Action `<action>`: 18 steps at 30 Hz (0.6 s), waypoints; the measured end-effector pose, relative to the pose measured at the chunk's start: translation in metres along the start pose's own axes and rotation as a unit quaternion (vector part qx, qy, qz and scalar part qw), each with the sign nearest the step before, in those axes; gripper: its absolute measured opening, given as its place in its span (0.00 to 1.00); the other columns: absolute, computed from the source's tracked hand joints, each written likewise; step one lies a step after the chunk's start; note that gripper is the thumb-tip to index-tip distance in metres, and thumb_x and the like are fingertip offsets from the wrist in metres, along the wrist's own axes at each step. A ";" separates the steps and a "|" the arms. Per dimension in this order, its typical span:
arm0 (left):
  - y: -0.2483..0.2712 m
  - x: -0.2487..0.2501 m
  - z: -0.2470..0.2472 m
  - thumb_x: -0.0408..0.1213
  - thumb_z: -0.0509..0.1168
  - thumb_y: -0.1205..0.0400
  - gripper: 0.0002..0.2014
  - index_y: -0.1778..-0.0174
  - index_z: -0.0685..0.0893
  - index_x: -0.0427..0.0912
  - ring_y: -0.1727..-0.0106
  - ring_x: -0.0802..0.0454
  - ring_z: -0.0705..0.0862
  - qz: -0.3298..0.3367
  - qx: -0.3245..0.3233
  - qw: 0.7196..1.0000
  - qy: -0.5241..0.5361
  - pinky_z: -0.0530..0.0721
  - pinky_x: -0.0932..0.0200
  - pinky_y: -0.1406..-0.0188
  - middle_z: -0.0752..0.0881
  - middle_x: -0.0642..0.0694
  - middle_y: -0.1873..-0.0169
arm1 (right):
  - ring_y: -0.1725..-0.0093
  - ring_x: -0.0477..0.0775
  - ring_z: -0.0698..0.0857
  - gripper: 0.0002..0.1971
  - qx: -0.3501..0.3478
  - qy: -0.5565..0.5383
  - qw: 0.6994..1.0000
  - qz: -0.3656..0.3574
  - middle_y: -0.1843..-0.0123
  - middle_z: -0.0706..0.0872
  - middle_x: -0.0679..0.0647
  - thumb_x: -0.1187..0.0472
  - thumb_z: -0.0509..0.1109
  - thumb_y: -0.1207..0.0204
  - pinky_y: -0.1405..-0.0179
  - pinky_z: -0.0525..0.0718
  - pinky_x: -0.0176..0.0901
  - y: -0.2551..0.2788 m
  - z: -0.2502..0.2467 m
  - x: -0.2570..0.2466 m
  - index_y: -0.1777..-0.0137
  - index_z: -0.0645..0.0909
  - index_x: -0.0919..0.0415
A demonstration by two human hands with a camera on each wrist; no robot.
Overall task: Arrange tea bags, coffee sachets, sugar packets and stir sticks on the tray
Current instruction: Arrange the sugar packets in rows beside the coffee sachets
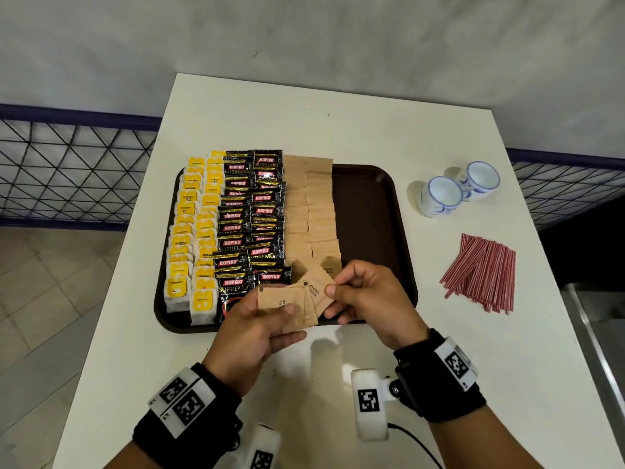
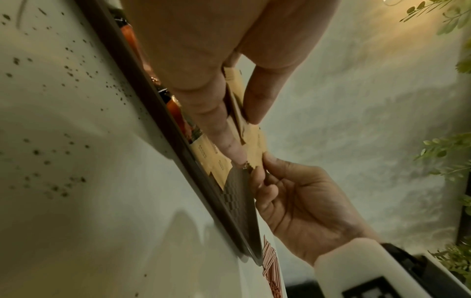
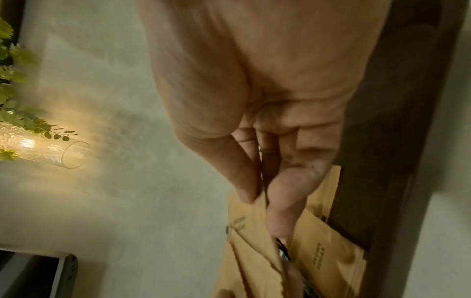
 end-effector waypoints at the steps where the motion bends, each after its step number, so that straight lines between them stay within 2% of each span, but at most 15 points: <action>1: 0.000 0.000 -0.001 0.25 0.66 0.16 0.14 0.34 0.81 0.36 0.43 0.39 0.92 0.000 0.002 1.000 -0.002 0.92 0.49 0.54 0.92 0.38 0.43 | 0.70 0.58 0.89 0.09 -0.001 -0.007 1.000 0.001 0.63 0.88 0.65 0.74 0.74 0.23 0.75 0.84 0.43 0.000 0.000 0.000 0.58 0.78 0.64; 4: -0.001 -0.001 -0.003 0.25 0.66 0.16 0.14 0.35 0.82 0.37 0.43 0.39 0.92 0.002 0.007 1.000 -0.011 0.93 0.49 0.54 0.92 0.38 0.44 | 0.71 0.60 0.90 0.08 -0.003 -0.027 1.000 0.011 0.62 0.88 0.65 0.73 0.71 0.20 0.76 0.84 0.43 0.001 0.002 -0.001 0.55 0.75 0.65; 7: 0.000 0.000 -0.005 0.24 0.66 0.16 0.13 0.37 0.83 0.39 0.45 0.42 0.93 0.008 0.008 1.000 -0.016 0.92 0.52 0.56 0.93 0.41 0.46 | 0.71 0.59 0.89 0.06 0.006 -0.035 0.999 0.023 0.63 0.90 0.61 0.70 0.70 0.18 0.78 0.82 0.42 0.000 0.002 0.000 0.52 0.74 0.65; 11: 0.001 0.001 -0.008 0.23 0.67 0.16 0.14 0.37 0.83 0.39 0.46 0.42 0.93 0.012 0.009 1.000 -0.028 0.92 0.53 0.56 0.93 0.41 0.46 | 0.71 0.55 0.88 0.05 0.005 -0.012 1.000 0.000 0.60 0.90 0.65 0.71 0.71 0.20 0.80 0.76 0.39 -0.003 0.002 -0.002 0.53 0.77 0.66; 13: 0.001 0.001 -0.010 0.22 0.67 0.17 0.14 0.37 0.83 0.39 0.45 0.42 0.93 0.013 0.010 0.999 -0.029 0.92 0.53 0.55 0.93 0.41 0.46 | 0.72 0.54 0.87 0.05 0.004 -0.009 1.000 -0.017 0.62 0.90 0.63 0.73 0.71 0.20 0.81 0.75 0.38 -0.006 -0.001 -0.005 0.54 0.78 0.67; 18: 0.002 0.001 -0.020 0.21 0.67 0.17 0.15 0.37 0.83 0.38 0.45 0.41 0.93 0.023 0.021 0.999 -0.026 0.92 0.54 0.57 0.93 0.39 0.46 | 0.73 0.51 0.84 0.03 0.076 0.045 0.994 -0.064 0.70 0.88 0.58 0.74 0.70 0.21 0.78 0.75 0.38 -0.022 -0.042 -0.014 0.54 0.83 0.67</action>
Point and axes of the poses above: each hand's wrist, its own y-axis away from the middle knuckle, its own z-axis out of the palm, x = y × z, the point moved 6 cm from there along -y, towards the middle knuckle
